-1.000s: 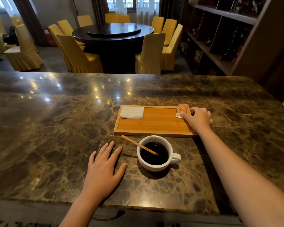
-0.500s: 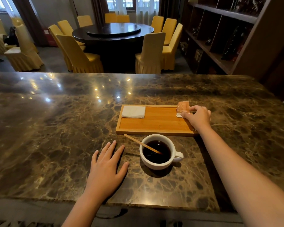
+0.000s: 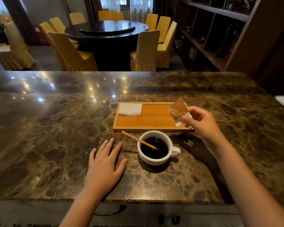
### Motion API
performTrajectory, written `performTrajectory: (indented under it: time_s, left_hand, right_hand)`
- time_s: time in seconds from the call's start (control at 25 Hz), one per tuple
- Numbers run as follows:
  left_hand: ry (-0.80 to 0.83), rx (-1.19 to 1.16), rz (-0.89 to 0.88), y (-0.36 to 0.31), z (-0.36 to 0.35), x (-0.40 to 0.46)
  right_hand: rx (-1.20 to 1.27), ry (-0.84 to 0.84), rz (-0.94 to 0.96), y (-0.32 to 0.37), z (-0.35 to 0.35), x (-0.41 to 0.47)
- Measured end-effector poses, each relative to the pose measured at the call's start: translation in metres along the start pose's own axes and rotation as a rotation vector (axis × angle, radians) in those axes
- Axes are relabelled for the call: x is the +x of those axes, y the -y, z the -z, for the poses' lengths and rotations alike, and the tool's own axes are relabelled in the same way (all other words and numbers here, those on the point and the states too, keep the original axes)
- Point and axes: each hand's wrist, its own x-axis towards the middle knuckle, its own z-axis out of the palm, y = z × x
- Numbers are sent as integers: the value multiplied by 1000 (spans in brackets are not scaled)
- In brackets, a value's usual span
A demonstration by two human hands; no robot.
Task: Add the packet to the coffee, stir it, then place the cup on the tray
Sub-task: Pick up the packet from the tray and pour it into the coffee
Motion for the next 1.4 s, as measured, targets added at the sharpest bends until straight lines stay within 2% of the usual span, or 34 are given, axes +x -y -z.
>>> performTrajectory:
  time_s: [0.2,0.48,0.76,0.84,1.0,1.12,1.28,1.4]
  left_hand:
    - [2,-1,-6,0,0,1]
    - [8,2,-8,0,1,0]
    - [9,-4,-9,0,1,-1]
    - [4,-8,-10,0,1,0]
    - [7,-2,-8,0,1,0]
    - [15,4,-7,0,1,0]
    - [12,9,-11,1,0,1]
    - [15,12,-8,2,-1,1]
  right_hand:
    - [-94,75,29,15,0,-15]
    - [-459,222,229,23,-7,-19]
    - [-548,247,278,21,-11,-18]
    - [-483,199,240,18,-12,-17]
    - [-75,94,51,11,-16,-20]
    - [102,-38,-52,2,-18,-22]
    - [235,-264,-189,-10,-13,-10]
    - [182,-413,-252,-16,-5,3]
